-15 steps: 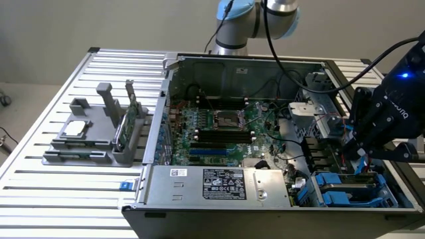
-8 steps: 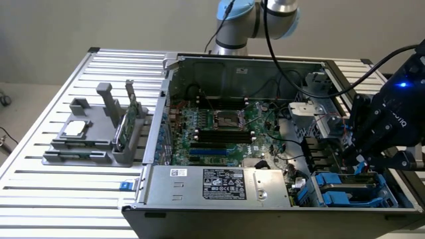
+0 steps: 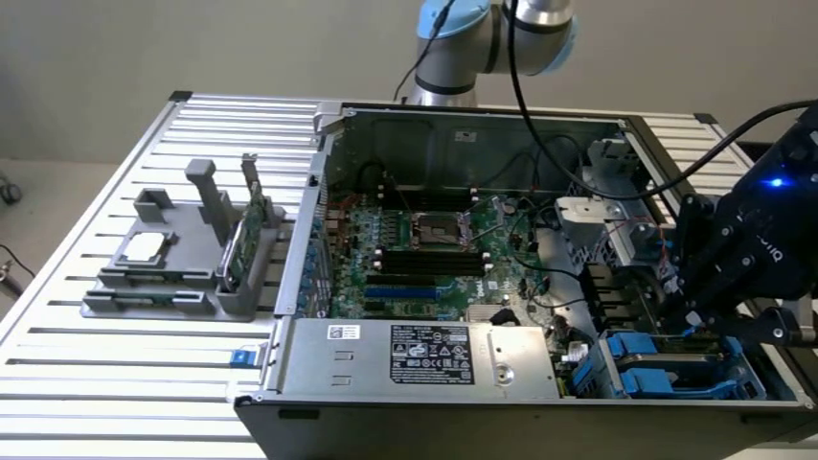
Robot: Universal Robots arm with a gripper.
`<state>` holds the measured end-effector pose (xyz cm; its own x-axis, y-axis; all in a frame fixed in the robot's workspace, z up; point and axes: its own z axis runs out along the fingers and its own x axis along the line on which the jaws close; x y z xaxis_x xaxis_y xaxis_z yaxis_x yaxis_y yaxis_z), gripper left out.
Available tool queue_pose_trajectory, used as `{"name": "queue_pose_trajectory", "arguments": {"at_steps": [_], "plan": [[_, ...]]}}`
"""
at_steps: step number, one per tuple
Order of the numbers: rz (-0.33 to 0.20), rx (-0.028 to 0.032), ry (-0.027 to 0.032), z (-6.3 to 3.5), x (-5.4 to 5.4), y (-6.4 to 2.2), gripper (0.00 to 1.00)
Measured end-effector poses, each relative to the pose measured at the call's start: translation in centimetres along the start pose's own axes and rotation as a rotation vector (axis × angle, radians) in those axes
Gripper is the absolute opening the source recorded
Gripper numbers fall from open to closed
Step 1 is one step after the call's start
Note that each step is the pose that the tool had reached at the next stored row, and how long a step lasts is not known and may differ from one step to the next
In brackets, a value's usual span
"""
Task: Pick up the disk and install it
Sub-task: 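Insert the first disk wire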
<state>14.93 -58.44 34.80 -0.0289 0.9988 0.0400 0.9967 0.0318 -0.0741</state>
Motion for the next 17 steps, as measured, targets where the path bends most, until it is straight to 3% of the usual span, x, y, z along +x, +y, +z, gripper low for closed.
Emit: {"name": "queue_pose_trajectory", "arguments": {"at_steps": [11, 17], "plan": [[0.003, -0.0007, 0.0168, 0.30, -0.91, 0.40, 0.16], [0.006, -0.0033, 0.0319, 0.49, -0.98, 0.42, 0.16]]}}
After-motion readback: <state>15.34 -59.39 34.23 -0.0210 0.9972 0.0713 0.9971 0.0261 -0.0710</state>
